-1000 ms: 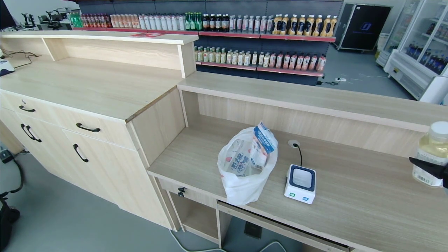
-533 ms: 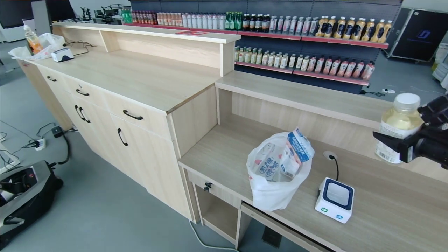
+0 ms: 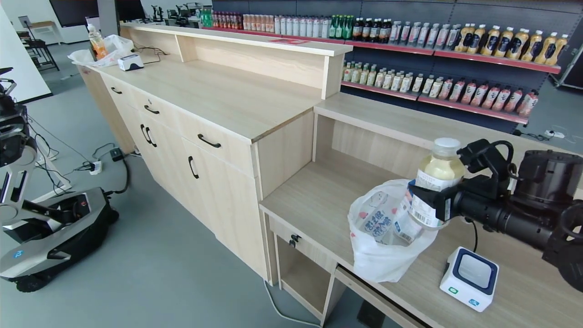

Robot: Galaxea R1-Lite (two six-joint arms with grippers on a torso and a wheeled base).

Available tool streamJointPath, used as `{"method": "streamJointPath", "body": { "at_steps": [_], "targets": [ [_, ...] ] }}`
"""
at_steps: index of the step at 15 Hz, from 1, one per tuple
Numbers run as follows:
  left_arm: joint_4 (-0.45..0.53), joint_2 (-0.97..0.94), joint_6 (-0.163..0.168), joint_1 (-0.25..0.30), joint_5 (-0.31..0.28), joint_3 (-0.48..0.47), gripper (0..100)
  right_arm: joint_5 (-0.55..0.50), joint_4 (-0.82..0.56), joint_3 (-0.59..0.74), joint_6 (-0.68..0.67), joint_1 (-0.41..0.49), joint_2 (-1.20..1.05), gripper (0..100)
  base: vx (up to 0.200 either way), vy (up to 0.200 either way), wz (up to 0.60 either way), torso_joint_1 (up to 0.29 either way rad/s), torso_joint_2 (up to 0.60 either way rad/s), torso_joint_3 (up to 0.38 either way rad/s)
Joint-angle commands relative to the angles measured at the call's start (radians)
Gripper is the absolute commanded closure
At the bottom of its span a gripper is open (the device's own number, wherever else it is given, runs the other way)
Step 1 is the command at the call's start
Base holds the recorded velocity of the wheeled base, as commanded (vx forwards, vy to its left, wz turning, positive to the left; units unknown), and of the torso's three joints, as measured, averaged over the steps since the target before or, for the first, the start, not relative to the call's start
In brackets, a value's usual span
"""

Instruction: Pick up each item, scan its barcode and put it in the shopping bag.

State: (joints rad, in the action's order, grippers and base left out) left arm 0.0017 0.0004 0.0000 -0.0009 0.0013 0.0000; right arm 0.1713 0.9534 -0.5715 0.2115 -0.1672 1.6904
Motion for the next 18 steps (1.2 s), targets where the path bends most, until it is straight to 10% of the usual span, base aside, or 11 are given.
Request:
{"method": "streamJointPath", "body": {
  "at_steps": [1,18],
  "targets": [
    [0.000,0.000,0.000,0.001,0.000,0.000,0,0.036,0.051,0.009,-0.023,0.052,0.155,100,0.000,0.000,0.00,0.000,0.00,0.000],
    [0.000,0.000,0.000,0.001,0.000,0.000,0,0.093,0.354,-0.076,-0.023,0.048,0.586,100,0.000,0.000,0.00,0.000,0.00,0.000]
  ]
}}
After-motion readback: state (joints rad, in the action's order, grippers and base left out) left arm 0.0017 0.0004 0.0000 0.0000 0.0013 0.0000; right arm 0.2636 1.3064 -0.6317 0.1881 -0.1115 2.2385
